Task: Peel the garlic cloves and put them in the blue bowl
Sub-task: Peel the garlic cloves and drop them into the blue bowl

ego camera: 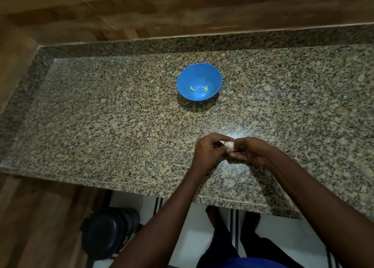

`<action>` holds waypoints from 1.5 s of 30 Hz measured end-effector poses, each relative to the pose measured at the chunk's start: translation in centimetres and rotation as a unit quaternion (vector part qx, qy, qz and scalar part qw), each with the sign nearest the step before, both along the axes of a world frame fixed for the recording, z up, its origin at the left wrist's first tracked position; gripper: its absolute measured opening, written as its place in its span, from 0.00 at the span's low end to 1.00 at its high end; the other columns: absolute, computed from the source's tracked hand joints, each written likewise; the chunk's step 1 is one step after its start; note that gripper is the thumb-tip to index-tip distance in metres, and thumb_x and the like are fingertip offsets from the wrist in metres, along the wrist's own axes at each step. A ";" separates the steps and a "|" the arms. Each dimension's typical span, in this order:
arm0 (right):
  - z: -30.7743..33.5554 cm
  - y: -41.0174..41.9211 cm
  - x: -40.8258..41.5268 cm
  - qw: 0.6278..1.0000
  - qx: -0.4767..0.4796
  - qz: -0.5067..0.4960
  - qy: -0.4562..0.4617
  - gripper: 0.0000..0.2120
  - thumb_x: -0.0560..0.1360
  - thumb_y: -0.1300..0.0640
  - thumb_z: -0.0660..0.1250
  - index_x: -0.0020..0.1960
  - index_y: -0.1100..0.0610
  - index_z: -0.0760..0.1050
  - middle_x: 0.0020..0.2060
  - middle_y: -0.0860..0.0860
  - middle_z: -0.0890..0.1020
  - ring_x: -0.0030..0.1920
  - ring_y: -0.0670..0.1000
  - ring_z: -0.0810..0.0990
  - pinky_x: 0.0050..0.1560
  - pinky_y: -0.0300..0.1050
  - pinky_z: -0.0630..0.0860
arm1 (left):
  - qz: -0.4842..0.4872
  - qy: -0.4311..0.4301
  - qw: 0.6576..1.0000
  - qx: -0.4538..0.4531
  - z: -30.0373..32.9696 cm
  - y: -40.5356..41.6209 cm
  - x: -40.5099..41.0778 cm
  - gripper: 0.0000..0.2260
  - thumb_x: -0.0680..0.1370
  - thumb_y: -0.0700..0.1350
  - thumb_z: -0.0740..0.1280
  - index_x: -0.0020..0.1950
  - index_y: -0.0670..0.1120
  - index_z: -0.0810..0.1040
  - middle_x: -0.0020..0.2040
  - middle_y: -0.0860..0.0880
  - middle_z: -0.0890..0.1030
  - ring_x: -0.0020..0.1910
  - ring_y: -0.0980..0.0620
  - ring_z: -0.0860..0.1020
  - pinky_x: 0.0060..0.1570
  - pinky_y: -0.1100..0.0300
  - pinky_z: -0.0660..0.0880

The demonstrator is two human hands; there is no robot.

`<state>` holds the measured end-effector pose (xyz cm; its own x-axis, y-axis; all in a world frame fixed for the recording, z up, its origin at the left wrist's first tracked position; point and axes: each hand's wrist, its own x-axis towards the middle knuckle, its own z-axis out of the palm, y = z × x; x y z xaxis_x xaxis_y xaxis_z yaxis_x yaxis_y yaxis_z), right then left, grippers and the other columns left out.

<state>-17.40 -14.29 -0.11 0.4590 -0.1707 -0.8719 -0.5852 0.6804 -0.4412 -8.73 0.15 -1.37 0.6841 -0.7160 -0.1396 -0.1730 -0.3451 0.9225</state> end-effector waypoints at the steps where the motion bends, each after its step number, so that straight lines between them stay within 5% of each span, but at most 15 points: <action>1: 0.0 0.2 0.2 1.000 -0.006 -0.004 0.002 0.10 0.73 0.71 0.58 0.52 0.71 0.74 0.38 0.61 0.84 0.40 0.57 0.81 0.32 0.41 0.83 | 0.004 -0.002 1.000 -0.002 0.0 -0.1 0.0 0.12 0.70 0.35 0.77 0.51 0.46 0.87 0.48 0.51 0.85 0.41 0.52 0.83 0.41 0.61 0.81; 5: 0.4 0.7 0.3 0.999 -0.025 -0.018 -0.030 0.08 0.77 0.72 0.60 0.49 0.69 0.78 0.36 0.59 0.85 0.37 0.53 0.81 0.31 0.45 0.83 | 0.044 0.010 0.999 -0.011 0.0 0.0 0.5 0.09 0.73 0.38 0.76 0.53 0.45 0.87 0.48 0.51 0.86 0.42 0.56 0.84 0.42 0.65 0.80; 10: 0.0 0.9 0.2 0.991 -0.125 -0.035 -0.031 0.08 0.77 0.72 0.66 0.53 0.77 0.76 0.38 0.68 0.82 0.34 0.59 0.83 0.49 0.66 0.82 | 0.134 0.067 0.989 -0.002 -0.6 0.4 0.8 0.10 0.74 0.38 0.75 0.54 0.46 0.85 0.44 0.48 0.86 0.41 0.51 0.85 0.42 0.58 0.83; 14: -0.1 1.0 -0.6 0.986 -0.160 -0.008 -0.051 0.10 0.77 0.71 0.67 0.54 0.78 0.75 0.42 0.70 0.81 0.37 0.62 0.83 0.56 0.68 0.79 | 0.104 -0.152 0.981 0.069 -1.5 0.7 1.9 0.11 0.78 0.42 0.71 0.60 0.48 0.83 0.53 0.51 0.81 0.47 0.54 0.79 0.46 0.56 0.78; 18: -0.4 0.6 -1.6 0.980 -0.189 -0.034 -0.054 0.04 0.76 0.73 0.66 0.50 0.74 0.77 0.46 0.71 0.82 0.38 0.61 0.84 0.45 0.60 0.84 | 0.049 -0.298 0.941 0.154 -1.6 0.9 1.9 0.21 0.78 0.42 0.71 0.71 0.47 0.76 0.62 0.48 0.78 0.58 0.50 0.74 0.55 0.54 0.76; 21: -0.5 0.6 -2.3 0.976 -0.197 -0.060 -0.071 0.09 0.76 0.70 0.70 0.49 0.78 0.76 0.41 0.68 0.81 0.32 0.58 0.82 0.42 0.61 0.84 | 0.033 -0.348 0.927 0.134 -1.2 0.8 0.0 0.21 0.78 0.40 0.69 0.72 0.44 0.74 0.64 0.46 0.78 0.61 0.48 0.73 0.60 0.53 0.74; 24: -0.4 0.6 -3.0 0.975 -0.199 -0.057 -0.079 0.06 0.75 0.72 0.70 0.47 0.76 0.76 0.34 0.65 0.79 0.29 0.57 0.78 0.47 0.72 0.80 | -0.038 -0.332 0.938 0.095 -1.6 0.4 -2.5 0.14 0.80 0.38 0.67 0.65 0.43 0.79 0.57 0.45 0.80 0.53 0.47 0.77 0.47 0.50 0.79; 26: -0.8 0.5 -3.3 0.965 -0.253 -0.053 -0.046 0.05 0.74 0.71 0.71 0.47 0.73 0.77 0.33 0.64 0.81 0.29 0.58 0.80 0.45 0.70 0.81 | -0.070 -0.323 0.939 0.098 -2.3 0.1 -3.4 0.14 0.78 0.37 0.68 0.64 0.44 0.80 0.56 0.46 0.80 0.52 0.47 0.78 0.42 0.51 0.79; 30: -1.5 0.0 -3.8 0.893 -0.449 0.039 0.017 0.07 0.65 0.51 0.77 0.37 0.52 0.82 0.32 0.48 0.85 0.35 0.50 0.86 0.44 0.55 0.84 | -0.079 -0.318 0.939 0.104 -2.9 -0.3 -3.7 0.16 0.77 0.36 0.68 0.64 0.44 0.79 0.57 0.46 0.80 0.54 0.45 0.77 0.42 0.51 0.78; 38: -2.0 0.3 -4.1 0.890 -0.456 0.007 -0.025 0.06 0.73 0.66 0.72 0.40 0.57 0.83 0.30 0.52 0.85 0.30 0.53 0.85 0.38 0.56 0.85 | -0.080 -0.325 0.936 0.112 -3.2 -0.4 -3.5 0.16 0.76 0.35 0.68 0.64 0.42 0.78 0.57 0.45 0.79 0.54 0.44 0.76 0.44 0.49 0.78; 41: -2.1 0.4 -4.1 0.845 -0.532 0.041 0.004 0.08 0.71 0.59 0.76 0.35 0.54 0.81 0.27 0.48 0.83 0.31 0.49 0.83 0.37 0.44 0.79 | -0.080 -0.330 0.932 0.129 -3.3 -0.6 -3.4 0.20 0.77 0.38 0.67 0.70 0.41 0.74 0.63 0.44 0.77 0.60 0.45 0.73 0.56 0.49 0.76; 45: -2.4 1.0 -4.4 0.787 -0.609 0.098 -0.013 0.10 0.71 0.58 0.75 0.36 0.56 0.77 0.30 0.49 0.81 0.33 0.49 0.79 0.34 0.41 0.67 | -0.072 -0.333 0.927 0.158 -3.8 -0.2 -3.3 0.26 0.78 0.42 0.67 0.75 0.42 0.67 0.71 0.45 0.72 0.67 0.46 0.68 0.64 0.51 0.70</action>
